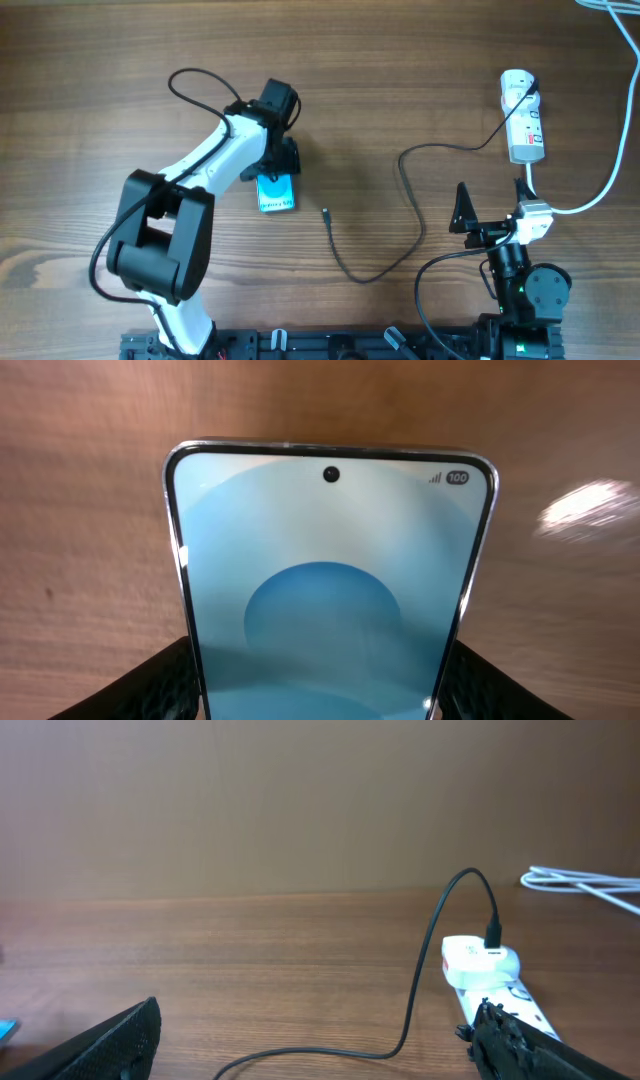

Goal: Plug charger to phone and switch on socket
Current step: 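Swing the right gripper left toward the phone held by the left gripper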

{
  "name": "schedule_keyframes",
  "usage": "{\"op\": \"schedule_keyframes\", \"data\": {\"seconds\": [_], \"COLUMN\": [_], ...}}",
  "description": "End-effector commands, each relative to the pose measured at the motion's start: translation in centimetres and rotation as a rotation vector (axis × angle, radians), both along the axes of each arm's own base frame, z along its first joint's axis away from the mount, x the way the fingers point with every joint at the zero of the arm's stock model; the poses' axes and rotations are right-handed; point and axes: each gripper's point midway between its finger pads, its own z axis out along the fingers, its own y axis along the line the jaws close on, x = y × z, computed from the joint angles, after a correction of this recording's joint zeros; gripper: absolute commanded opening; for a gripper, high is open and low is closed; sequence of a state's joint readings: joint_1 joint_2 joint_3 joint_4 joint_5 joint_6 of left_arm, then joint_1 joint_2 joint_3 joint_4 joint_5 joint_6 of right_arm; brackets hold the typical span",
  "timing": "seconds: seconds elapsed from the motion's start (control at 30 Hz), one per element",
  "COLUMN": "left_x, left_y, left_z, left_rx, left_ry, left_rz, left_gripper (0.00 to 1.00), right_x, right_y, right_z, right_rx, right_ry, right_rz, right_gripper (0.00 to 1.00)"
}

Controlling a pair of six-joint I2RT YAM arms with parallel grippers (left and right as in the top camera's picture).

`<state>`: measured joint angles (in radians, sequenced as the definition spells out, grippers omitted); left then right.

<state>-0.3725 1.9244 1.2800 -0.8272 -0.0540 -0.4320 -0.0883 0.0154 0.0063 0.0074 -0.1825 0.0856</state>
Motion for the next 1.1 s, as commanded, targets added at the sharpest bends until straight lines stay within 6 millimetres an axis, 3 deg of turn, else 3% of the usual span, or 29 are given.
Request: {"op": "schedule_keyframes", "data": {"seconds": [0.0,0.07,0.17,0.3,0.53,0.63,0.83,0.9,0.97,1.07], "left_x": [2.1,2.0,1.7,1.6,1.3,1.1,1.1,1.2,1.2,1.2], "left_y": [0.3,0.7,1.0,0.8,0.8,0.8,0.8,1.0,1.5,2.0], "left_z": [2.7,2.7,2.6,2.6,2.5,2.5,2.5,2.5,2.5,2.5], "left_rx": [-0.038,-0.034,-0.027,-0.033,-0.030,-0.032,-0.056,-0.071,-0.072,-0.109], "left_ry": [-0.086,-0.077,-0.065,-0.059,-0.045,-0.039,-0.031,-0.026,-0.020,-0.006], "left_rz": [0.020,0.027,0.003,-0.021,-0.046,-0.047,-0.038,-0.029,-0.013,0.012], "left_gripper": [0.70,0.70,0.70,0.70,0.70,0.70,0.71,0.71,0.71,0.71], "right_x": [0.0,-0.1,-0.9,-0.8,1.1,2.4,6.0,6.0,5.8,6.7], "right_y": [0.2,1.0,4.6,4.9,6.1,6.3,6.3,8.5,10.6,12.5], "right_z": [0.1,0.1,-0.2,-0.3,6.5,7.6,7.3,7.0,6.9,3.8], "right_rx": [0.159,0.288,0.254,0.277,0.272,0.278,0.363,0.416,0.444,0.470], "right_ry": [0.010,0.033,0.083,0.167,0.365,0.600,0.922,0.954,0.943,1.029], "right_rz": [0.008,0.057,0.267,0.280,0.350,0.362,0.357,0.520,0.710,0.765], "right_gripper": [1.00,1.00,1.00,1.00,1.00,1.00,1.00,1.00,0.86,0.78]}}
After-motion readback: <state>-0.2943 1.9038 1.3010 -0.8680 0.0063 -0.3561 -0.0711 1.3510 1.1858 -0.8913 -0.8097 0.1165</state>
